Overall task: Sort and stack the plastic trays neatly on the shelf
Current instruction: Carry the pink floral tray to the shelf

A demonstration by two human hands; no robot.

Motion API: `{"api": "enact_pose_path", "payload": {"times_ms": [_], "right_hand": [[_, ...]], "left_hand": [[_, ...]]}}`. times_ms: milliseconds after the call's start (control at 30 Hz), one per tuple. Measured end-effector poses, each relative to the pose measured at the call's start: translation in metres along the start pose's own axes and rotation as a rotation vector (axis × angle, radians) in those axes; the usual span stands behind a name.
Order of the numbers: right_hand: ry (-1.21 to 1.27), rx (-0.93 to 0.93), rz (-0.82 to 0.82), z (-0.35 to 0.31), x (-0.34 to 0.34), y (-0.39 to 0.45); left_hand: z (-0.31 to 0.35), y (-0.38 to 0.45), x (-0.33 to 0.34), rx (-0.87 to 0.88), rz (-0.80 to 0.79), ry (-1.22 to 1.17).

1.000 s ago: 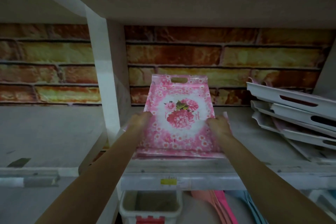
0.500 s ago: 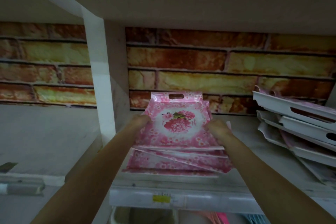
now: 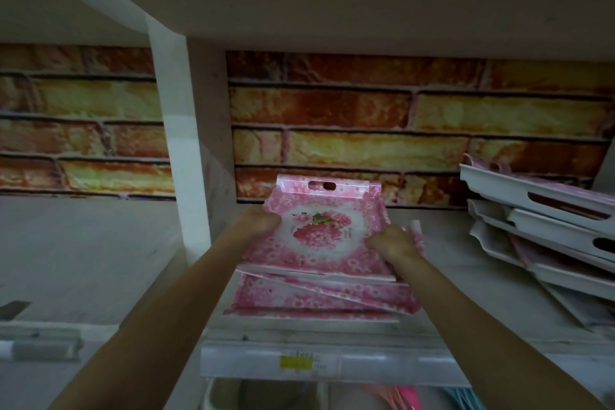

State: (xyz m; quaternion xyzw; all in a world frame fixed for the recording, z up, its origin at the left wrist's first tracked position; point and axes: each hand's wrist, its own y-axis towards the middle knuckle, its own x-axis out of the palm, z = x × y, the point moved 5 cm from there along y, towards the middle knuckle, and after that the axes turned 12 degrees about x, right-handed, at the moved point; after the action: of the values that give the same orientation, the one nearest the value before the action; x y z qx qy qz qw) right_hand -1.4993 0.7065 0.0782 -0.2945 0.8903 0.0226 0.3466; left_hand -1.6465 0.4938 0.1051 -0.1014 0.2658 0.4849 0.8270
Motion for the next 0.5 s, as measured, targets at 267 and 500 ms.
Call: {"api": "enact_pose_path", "payload": {"times_ms": [267, 500], "right_hand": [[-0.059, 0.008, -0.040, -0.004, 0.002, -0.013], [-0.043, -0.025, 0.072, -0.015, -0.026, -0.044]], "left_hand": [[0.009, -0.001, 0.019, 0.058, -0.141, 0.580], [0.035, -0.007, 0.043, 0.144, -0.202, 0.457]]}}
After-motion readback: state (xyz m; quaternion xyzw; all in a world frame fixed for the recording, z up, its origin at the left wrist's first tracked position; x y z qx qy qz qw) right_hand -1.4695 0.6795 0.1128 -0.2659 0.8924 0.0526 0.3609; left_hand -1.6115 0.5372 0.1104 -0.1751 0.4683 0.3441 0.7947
